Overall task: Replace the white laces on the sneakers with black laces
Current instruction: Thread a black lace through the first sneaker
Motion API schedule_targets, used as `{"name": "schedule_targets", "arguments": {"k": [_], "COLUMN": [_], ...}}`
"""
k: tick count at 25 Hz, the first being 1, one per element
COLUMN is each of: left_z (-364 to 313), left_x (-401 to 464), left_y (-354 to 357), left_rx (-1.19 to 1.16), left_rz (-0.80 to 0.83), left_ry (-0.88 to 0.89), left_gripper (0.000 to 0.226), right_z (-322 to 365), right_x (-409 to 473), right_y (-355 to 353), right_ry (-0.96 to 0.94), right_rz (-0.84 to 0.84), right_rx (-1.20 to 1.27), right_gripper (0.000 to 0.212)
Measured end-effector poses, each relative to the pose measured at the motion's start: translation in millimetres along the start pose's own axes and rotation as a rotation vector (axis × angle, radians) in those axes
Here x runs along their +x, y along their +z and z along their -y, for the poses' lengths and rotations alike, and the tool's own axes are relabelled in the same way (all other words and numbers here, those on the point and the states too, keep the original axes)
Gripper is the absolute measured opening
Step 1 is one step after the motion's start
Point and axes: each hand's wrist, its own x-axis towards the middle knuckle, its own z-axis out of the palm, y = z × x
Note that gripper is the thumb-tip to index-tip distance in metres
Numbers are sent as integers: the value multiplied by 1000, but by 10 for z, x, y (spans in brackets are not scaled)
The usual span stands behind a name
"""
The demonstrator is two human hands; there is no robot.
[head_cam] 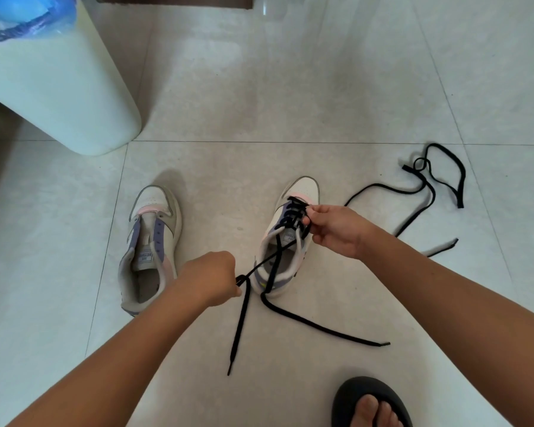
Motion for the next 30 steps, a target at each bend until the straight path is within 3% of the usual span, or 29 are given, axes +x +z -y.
{"name": "schedule_targets", "arguments": {"k": [3,7,9,12,20,24,30], "left_z": [0,-276,-444,-569,-599,-654,-588], "left_x": [42,88,150,271,361,374,351], "left_y": [-35,10,59,154,284,285,260], "left_rx": [-7,-318,-306,-203,-244,-367,-577], "left_rz": [-59,-420,-515,-528,-639,-604,-543], "left_ry": [10,187,275,265,236,180,241], "left_gripper": [28,28,28,31,31,30,22], "right_z": [5,-17,-53,-82,-203,-434,-537], "right_x": [-40,-165,-217,-260,-276,-399,-352], "right_y": [-57,-109,-120,-130,-156,-11,265], "right_ry": [-6,-10,-18,-43,-123,-205,-359], "right_rz": [-24,1,3,-7,-30,-156,-296], "right_rx": [30,86,64,20,44,-526,-673], "right_gripper": [17,12,14,15,18,48,26]}}
